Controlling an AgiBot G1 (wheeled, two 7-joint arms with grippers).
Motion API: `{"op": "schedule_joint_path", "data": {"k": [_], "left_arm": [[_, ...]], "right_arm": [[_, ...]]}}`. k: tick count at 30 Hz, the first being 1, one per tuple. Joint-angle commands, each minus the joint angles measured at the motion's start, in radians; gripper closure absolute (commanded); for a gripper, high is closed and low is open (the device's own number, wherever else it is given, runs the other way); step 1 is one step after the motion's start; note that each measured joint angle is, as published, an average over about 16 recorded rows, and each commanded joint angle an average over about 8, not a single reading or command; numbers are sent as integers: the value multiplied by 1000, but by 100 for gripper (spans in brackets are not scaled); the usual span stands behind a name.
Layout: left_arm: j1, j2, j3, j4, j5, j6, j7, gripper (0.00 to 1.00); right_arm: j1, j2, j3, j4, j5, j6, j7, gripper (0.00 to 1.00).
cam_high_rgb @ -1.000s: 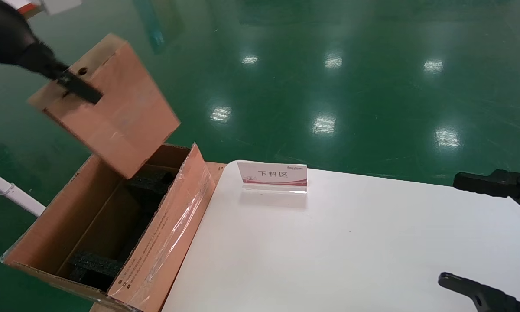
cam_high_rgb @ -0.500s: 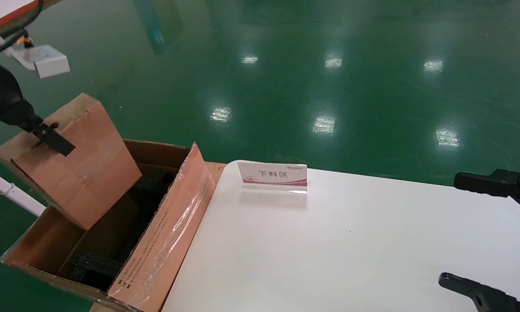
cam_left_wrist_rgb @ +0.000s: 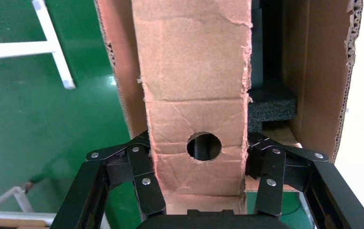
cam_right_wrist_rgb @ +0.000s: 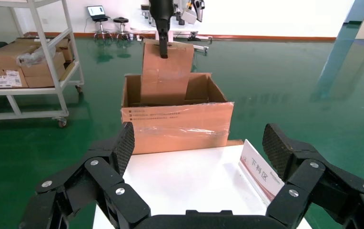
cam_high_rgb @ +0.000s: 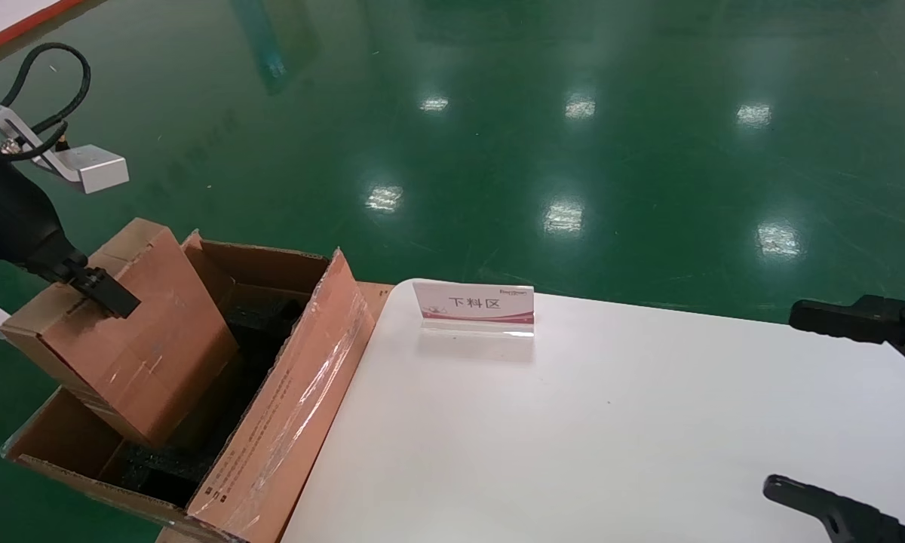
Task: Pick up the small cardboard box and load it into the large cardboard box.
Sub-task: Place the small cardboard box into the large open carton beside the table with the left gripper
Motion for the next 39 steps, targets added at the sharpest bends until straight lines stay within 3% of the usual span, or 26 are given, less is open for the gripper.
{"op": "schedule_joint_path", "data": {"k": [1, 39], "left_arm": [[12, 0, 6, 7, -6, -2, -9, 100], [133, -48, 56, -161, 67, -250, -246, 100]], "right_arm": [[0, 0, 0, 0, 0, 0, 0, 0], [1, 1, -2, 0, 2, 1, -1, 0]]}}
